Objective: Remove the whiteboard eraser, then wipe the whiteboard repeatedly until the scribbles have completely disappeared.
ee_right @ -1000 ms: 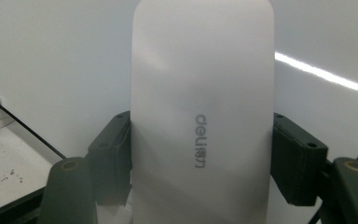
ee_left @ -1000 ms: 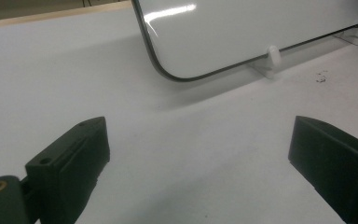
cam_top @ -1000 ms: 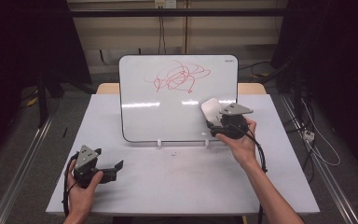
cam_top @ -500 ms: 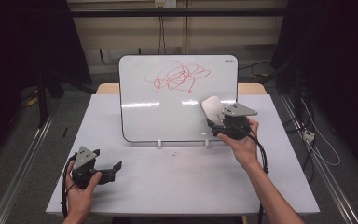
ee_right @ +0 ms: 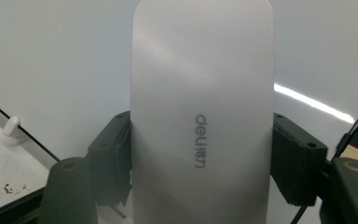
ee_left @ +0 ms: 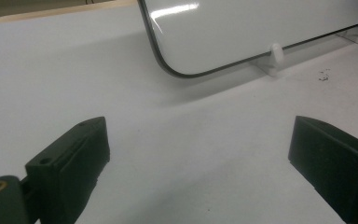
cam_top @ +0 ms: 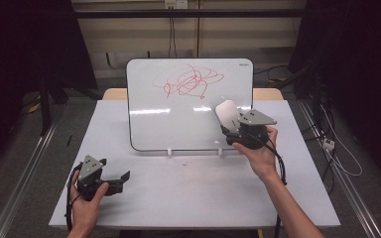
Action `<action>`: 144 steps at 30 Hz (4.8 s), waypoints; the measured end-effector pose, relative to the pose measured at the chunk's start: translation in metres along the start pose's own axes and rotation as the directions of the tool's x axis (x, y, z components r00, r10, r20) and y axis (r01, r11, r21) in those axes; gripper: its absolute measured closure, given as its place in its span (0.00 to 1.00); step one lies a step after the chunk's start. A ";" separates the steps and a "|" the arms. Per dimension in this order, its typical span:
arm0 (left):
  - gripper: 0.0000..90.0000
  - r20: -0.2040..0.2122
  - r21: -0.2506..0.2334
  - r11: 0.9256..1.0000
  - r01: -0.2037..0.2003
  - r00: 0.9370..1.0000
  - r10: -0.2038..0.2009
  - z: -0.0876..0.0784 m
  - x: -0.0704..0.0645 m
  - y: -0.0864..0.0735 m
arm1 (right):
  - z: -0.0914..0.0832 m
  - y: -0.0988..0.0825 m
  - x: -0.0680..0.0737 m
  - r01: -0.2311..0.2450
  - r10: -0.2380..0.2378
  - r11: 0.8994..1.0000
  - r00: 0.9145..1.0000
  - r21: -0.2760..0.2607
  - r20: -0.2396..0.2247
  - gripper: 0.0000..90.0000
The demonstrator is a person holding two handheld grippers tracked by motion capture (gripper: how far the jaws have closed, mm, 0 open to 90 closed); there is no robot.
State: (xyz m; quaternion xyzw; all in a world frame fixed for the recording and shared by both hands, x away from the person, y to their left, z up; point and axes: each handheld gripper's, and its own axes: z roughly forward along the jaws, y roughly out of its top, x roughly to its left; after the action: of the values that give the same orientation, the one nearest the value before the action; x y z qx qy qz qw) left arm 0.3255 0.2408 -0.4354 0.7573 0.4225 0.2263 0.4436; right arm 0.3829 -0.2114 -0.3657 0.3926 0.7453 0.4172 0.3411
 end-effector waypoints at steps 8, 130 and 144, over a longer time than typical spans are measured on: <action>0.06 -0.001 -0.004 1.000 -0.002 1.000 0.002 -0.001 0.002 0.000 | 0.003 0.007 -0.001 0.005 -0.005 1.000 1.000 -0.019 0.007 0.35; 0.06 0.010 0.008 1.000 -0.004 1.000 0.004 0.003 0.002 0.001 | 0.099 0.103 0.017 0.123 -0.131 0.991 0.970 0.052 0.203 0.35; 0.06 0.014 0.007 1.000 -0.006 1.000 0.006 0.003 0.002 0.001 | 0.105 0.101 0.036 0.153 -0.160 0.987 0.971 0.054 0.178 0.35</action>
State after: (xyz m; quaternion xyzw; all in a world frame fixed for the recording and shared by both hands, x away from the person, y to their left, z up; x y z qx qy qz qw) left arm 0.3295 0.2409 -0.4360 0.7616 0.4181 0.2210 0.4431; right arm 0.4846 -0.1082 -0.3264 0.3757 0.7479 0.3365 0.4315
